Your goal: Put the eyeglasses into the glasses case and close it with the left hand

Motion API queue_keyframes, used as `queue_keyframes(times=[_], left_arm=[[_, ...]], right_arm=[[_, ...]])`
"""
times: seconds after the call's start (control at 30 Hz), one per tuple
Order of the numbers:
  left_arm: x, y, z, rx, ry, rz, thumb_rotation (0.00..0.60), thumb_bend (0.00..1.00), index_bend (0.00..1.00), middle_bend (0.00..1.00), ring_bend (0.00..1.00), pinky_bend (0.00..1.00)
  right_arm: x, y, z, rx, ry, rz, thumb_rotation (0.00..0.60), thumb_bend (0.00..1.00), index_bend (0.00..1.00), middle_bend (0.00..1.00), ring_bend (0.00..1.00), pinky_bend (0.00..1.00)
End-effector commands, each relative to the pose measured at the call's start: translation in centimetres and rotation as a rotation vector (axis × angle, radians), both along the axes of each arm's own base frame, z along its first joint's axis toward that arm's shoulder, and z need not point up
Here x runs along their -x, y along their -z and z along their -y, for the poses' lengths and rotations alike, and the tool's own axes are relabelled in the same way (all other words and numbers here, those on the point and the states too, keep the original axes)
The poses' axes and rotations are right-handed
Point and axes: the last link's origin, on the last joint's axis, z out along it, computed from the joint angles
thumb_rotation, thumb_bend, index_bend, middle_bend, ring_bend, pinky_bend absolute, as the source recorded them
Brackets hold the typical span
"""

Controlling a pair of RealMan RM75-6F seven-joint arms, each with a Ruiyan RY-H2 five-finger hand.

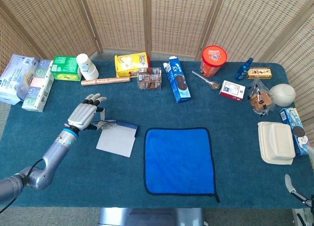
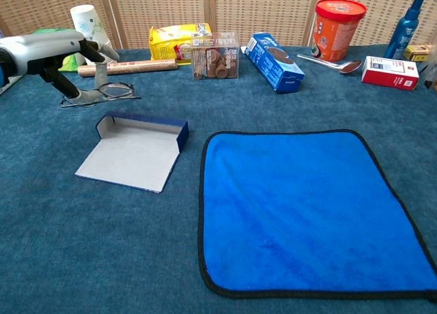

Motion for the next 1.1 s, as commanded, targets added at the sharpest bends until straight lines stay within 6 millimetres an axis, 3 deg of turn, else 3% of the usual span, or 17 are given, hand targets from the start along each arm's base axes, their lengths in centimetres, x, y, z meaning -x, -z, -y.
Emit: queue_keyframes(times=[0.03, 0.57, 1.1], left_arm=[[-0.8, 0.7, 0.3, 0.014, 0.006, 0.013, 0.6, 0.38, 0.67, 0.12, 0.0, 0.0], [-2.9, 3.0, 1.7, 0.06, 0.045, 0.005, 0.6, 0.37, 0.67, 0.12, 0.0, 0.0], [-1.7, 5.2, 2.2, 0.073, 0.033, -0.05, 0.6, 0.37, 0.65, 0.11, 0.0, 0.0]], right_arm=[[0.3, -0.2, -0.2, 0.006, 0.005, 0.003, 0.455, 0.34, 0.11, 0.13, 0.0, 0.06], [1.4, -0.6, -1.0, 0.019, 0.013, 0.019, 0.453, 0.34, 0.11, 0.13, 0.0, 0.06], [2.0, -0.8, -1.3, 0.02, 0.023, 0.025, 0.456, 0.34, 0.11, 0.13, 0.0, 0.06]])
